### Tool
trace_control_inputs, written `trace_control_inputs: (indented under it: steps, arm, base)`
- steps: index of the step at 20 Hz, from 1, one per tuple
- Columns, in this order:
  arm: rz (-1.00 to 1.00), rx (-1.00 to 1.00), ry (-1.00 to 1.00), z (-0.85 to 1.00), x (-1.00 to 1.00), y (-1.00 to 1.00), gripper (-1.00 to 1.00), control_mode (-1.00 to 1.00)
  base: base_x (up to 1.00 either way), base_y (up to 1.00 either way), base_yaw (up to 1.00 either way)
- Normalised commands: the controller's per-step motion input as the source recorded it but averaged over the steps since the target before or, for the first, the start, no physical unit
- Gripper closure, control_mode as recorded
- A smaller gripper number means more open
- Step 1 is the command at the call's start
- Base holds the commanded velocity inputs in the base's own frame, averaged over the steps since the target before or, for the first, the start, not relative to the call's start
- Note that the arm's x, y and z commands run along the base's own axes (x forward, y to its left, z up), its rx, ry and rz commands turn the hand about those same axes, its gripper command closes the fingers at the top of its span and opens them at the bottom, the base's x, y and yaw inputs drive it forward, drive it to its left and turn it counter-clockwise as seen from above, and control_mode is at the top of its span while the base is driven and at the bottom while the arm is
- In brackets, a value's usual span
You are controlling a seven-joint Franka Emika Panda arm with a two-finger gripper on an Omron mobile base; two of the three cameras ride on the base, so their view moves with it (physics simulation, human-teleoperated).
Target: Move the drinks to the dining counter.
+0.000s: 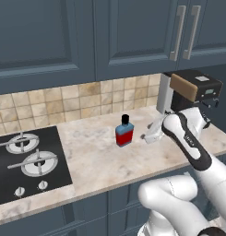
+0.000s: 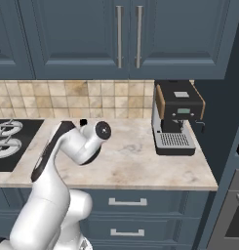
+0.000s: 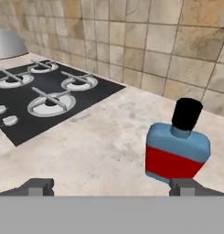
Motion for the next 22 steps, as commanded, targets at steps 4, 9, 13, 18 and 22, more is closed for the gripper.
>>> trace_control_inputs:
  steps: [4,9,13,18,22]
  arm:
    - [0.33,0.08,-0.08,0.1,0.0,0.0,-1.0,-1.0]
    - [0.25,0.01,0.0,0.01,0.0,0.0,-1.0,-1.0]
    - [0.1,0.0,-0.01,0.0,0.13,0.0,-1.0,-1.0]
    - [-0.01,0.0,-0.01,0.03,0.06,0.0,-1.0,-1.0]
    - [-0.14,0.0,-0.02,0.0,0.24,-0.01,-1.0,-1.0]
  base:
    - [0.0,0.0,0.0]
    - [0.0,0.0,0.0]
    - [0.0,0.0,0.0]
    - [0.0,0.0,0.0]
    - [0.0,0.0,0.0]
